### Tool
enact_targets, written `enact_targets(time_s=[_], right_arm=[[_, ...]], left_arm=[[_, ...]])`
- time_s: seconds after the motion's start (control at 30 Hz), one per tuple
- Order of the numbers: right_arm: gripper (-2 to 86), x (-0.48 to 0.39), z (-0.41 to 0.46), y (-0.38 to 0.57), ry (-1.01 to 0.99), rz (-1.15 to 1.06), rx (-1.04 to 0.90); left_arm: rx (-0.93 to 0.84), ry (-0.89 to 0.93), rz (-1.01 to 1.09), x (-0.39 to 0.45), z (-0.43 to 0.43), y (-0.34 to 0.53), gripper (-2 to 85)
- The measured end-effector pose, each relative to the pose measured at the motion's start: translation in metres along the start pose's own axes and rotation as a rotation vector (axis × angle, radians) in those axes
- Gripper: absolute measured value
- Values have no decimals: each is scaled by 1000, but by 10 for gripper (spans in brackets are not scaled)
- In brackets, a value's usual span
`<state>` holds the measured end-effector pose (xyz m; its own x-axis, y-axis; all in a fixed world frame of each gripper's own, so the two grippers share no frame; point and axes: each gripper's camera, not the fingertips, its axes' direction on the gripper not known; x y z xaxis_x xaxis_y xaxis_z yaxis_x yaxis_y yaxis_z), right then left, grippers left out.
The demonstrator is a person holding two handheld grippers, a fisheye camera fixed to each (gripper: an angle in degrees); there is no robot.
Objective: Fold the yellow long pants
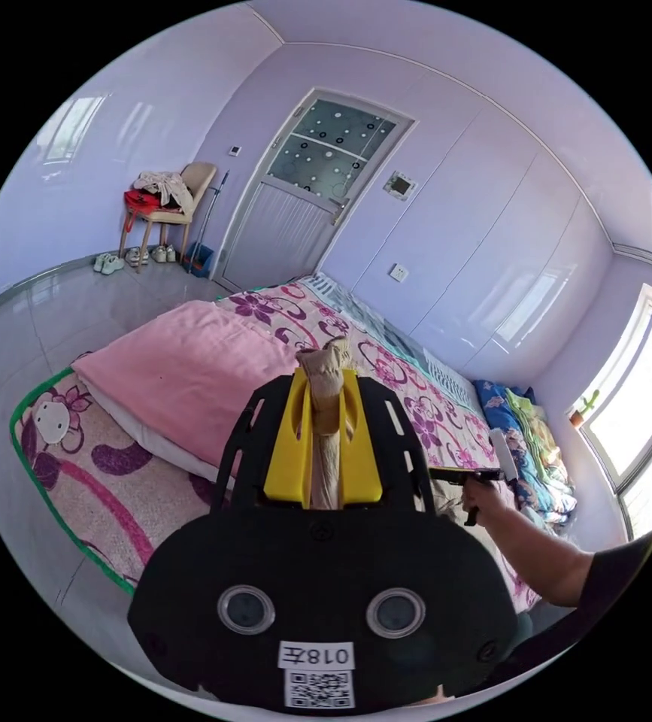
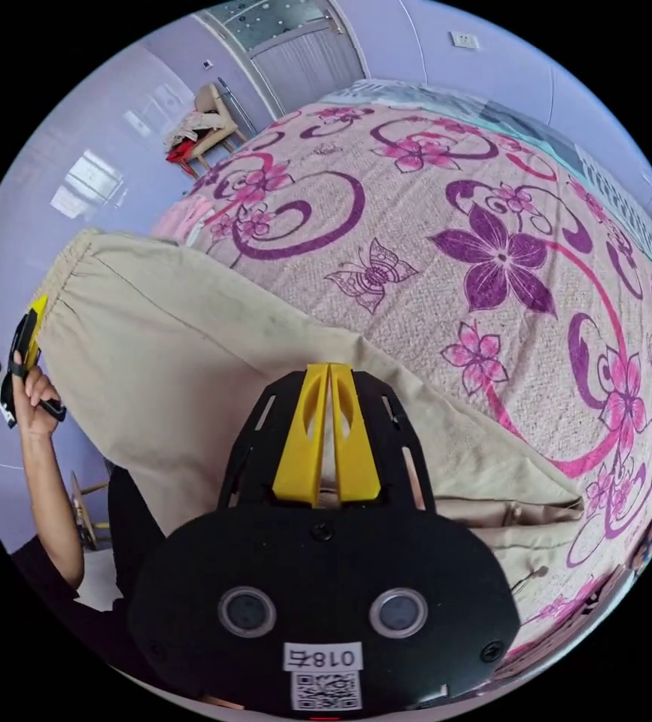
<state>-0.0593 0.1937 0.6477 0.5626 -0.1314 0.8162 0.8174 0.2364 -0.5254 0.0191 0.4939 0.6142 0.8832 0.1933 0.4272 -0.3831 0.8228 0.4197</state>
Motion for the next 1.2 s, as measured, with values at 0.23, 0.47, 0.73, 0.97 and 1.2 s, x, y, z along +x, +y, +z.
enact_targets(time_s=[0.23, 0.47, 0.73, 0.97, 1.2], right_arm=[[-3, -118, -62, 128, -224, -220, 74], [-3, -180, -39, 186, -97, -289, 68], [-2, -59, -197, 297, -139, 123, 517], [-2, 9, -267, 432, 10, 486, 675], [-1, -10, -278, 459, 37, 530, 662]], left_arm=[[26, 94, 50, 43, -8, -2, 48], [85, 195, 137, 134, -33, 1, 45], [84, 317, 320, 325, -5, 50, 47], [-228, 277, 665, 503, 127, 242, 61], [-485, 244, 733, 519, 191, 271, 89]])
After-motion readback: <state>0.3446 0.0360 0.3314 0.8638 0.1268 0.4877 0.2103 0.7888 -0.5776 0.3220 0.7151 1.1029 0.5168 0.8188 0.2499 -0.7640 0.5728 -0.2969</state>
